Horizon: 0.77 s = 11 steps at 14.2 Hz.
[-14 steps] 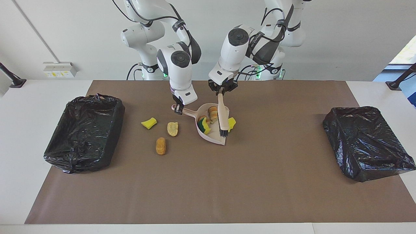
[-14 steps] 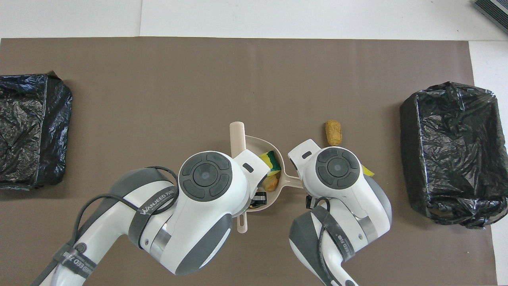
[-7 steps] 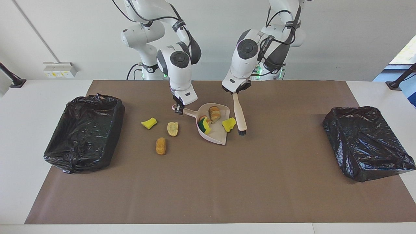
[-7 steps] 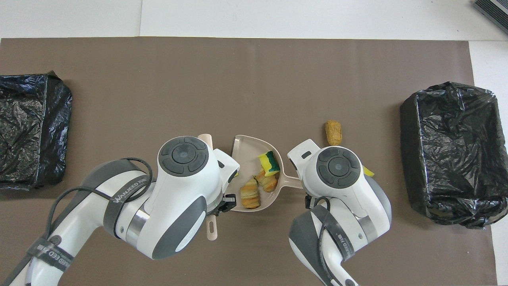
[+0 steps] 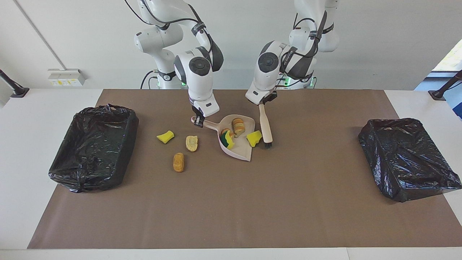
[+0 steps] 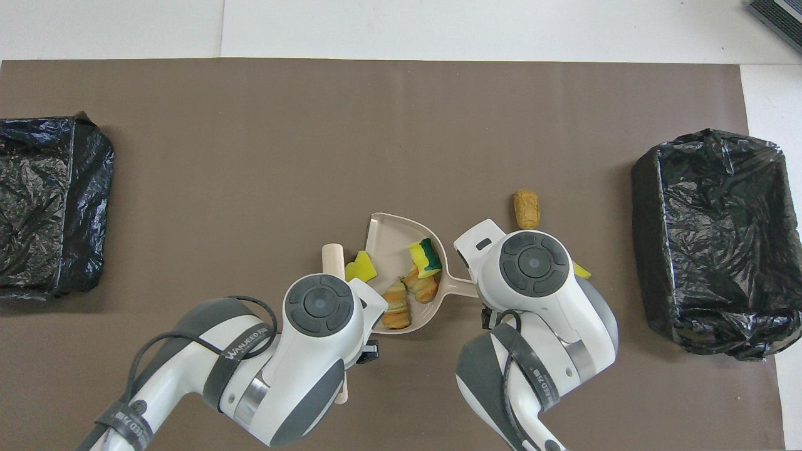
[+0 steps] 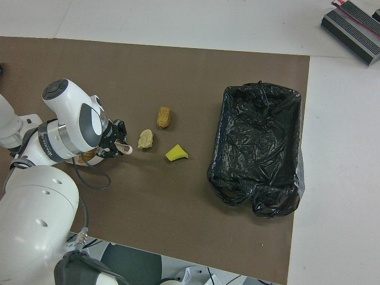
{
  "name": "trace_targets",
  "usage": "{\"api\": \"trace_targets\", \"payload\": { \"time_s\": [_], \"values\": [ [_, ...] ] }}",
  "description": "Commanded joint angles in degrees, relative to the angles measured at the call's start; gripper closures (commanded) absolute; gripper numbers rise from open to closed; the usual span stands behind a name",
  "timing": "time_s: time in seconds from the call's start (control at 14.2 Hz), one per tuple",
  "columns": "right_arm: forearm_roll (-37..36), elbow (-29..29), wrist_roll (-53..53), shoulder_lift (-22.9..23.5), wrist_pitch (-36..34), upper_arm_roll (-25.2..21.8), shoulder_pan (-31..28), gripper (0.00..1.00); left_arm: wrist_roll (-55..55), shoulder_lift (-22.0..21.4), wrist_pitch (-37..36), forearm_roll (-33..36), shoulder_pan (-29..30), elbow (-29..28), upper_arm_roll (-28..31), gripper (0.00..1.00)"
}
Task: Sweep and dump trash in bin
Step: 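Sweep the remaining sponges and bread into the dustpan with the left gripper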
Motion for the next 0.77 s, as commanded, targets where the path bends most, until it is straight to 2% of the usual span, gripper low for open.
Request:
{"api": "trace_targets", "payload": {
  "time_s": [0.0,0.14,0.35,0.7],
  "values": [
    [1.4,0.5,-2.2,0.5,0.7,0.2,-0.8,1.0,-1.2,0.6,4.9,0.6,-0.3,0.4,-2.6,1.0],
    [1.4,0.5,-2.3,0.5,0.7,0.2,-0.8,1.0,-1.3,3.1,3.7,0.6,-0.2,4.2,-3.0,1.0],
    [1.4,0.5,-2.3,0.5,0.7,0.2,-0.8,1.0,-1.4,3.2,3.1,1.7,-0.1,4.7,-2.4,1.0],
    [1.4,0.5,-2.9,0.5,0.7,0.2,-0.8,1.0,-1.4,-4.3,-12.6,1.7,0.5,5.6,0.0,1.0]
  ]
}}
